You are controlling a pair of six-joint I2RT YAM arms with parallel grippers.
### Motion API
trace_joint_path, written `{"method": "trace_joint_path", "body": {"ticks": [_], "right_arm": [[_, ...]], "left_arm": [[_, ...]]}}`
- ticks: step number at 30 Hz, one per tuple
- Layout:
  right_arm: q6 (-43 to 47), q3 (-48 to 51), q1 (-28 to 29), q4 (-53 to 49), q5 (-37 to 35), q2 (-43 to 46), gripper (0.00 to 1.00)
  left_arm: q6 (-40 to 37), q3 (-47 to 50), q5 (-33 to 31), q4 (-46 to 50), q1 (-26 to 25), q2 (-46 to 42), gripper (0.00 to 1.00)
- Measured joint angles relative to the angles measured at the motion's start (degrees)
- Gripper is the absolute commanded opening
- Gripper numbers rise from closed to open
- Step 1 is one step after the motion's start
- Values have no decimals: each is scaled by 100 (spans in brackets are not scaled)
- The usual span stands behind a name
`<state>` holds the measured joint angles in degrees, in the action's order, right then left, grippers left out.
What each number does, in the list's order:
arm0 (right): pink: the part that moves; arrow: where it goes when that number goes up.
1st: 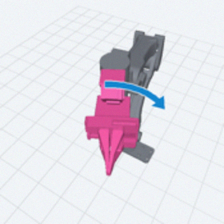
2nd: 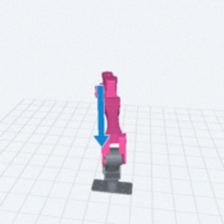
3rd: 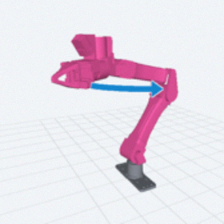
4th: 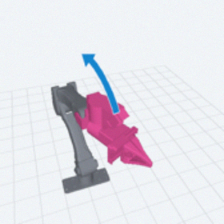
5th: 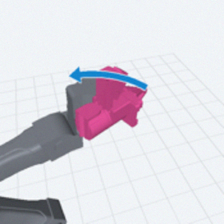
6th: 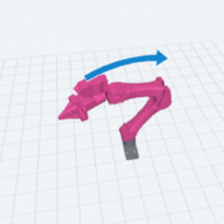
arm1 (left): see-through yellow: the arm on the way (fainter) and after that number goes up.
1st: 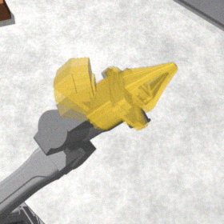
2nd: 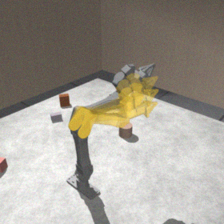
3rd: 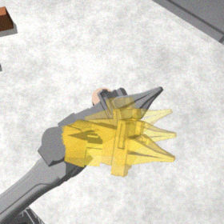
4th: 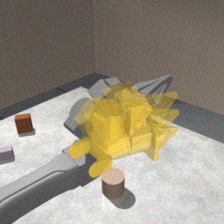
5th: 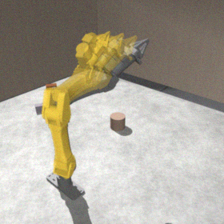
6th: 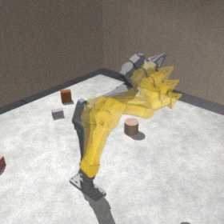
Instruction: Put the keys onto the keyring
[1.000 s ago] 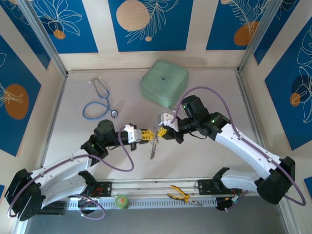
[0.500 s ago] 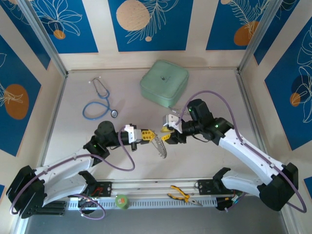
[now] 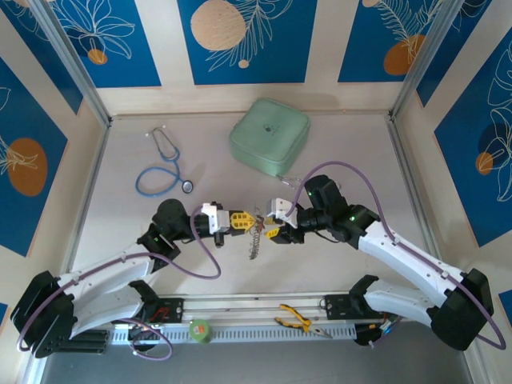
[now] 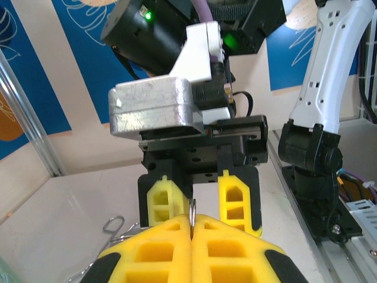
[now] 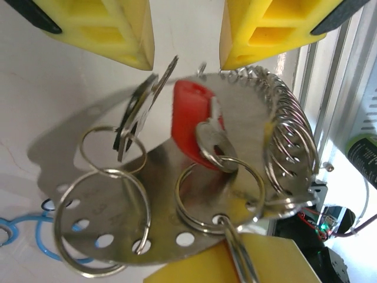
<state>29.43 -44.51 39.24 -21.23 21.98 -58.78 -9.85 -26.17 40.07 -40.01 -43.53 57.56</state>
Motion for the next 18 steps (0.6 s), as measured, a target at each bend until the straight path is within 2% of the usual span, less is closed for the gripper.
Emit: {"method": "trace_joint_path", "body": {"ticks": [10, 15, 18], "right_arm": [[-214, 17, 232, 435, -52, 9, 36], [-345, 17, 238, 549, 103, 9, 30], [-420, 17, 238, 566, 214, 9, 31]], "left_arm": [[258, 33, 28, -476, 0, 153, 0], [295, 42, 37, -546, 0, 155, 0], [295, 42, 39, -581, 0, 157, 0]]}}
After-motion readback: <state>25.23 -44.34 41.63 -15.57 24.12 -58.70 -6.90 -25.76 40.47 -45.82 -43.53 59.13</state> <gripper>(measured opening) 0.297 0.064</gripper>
